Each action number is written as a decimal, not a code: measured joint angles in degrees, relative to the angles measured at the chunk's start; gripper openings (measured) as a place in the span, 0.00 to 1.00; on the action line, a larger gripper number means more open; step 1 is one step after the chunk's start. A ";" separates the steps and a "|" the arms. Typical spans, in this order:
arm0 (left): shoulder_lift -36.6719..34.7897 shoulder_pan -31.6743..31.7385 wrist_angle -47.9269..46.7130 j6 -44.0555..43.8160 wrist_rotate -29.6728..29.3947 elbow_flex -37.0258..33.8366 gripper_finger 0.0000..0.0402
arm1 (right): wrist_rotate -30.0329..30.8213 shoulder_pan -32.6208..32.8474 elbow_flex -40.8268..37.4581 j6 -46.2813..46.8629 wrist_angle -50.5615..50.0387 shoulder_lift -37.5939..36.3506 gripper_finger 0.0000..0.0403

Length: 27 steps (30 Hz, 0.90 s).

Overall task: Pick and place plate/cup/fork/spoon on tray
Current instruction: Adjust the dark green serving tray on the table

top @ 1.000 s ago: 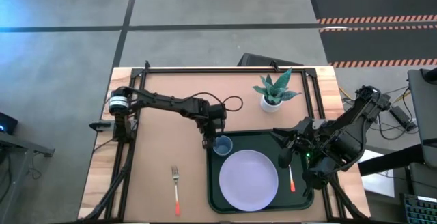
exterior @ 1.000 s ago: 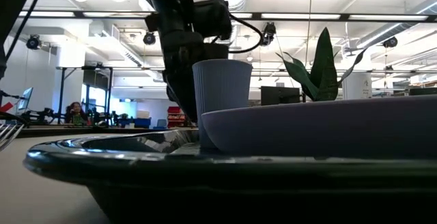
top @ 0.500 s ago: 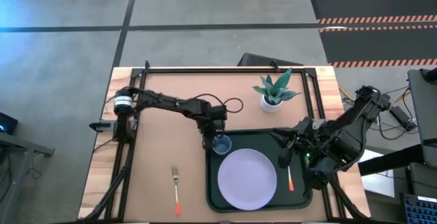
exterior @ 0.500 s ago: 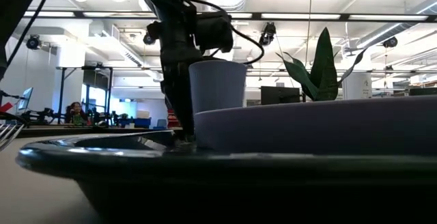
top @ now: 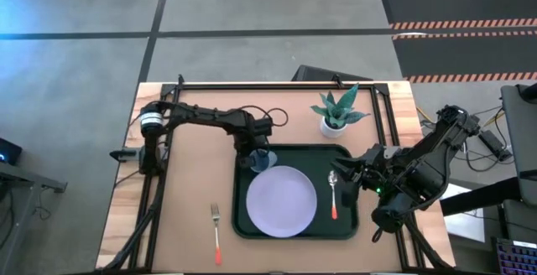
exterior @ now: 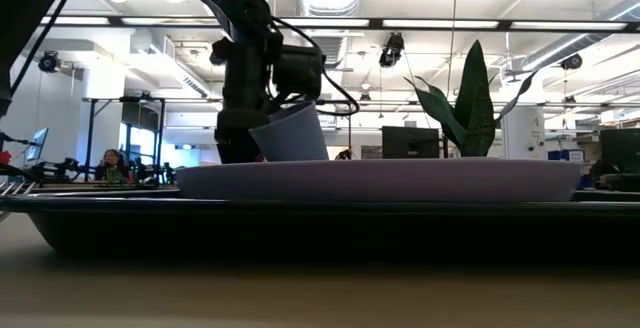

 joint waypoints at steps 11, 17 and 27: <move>-12.29 1.54 -0.58 -0.27 -2.51 0.08 0.00 | 0.17 0.00 0.00 -0.12 -0.15 0.00 0.21; -16.25 1.73 0.52 -1.04 -2.38 0.21 0.00 | 1.41 0.00 0.00 -0.63 -0.08 0.00 0.21; -16.56 0.48 -3.95 -1.55 -2.26 0.11 0.00 | 1.32 0.00 0.00 -0.61 0.02 0.00 0.21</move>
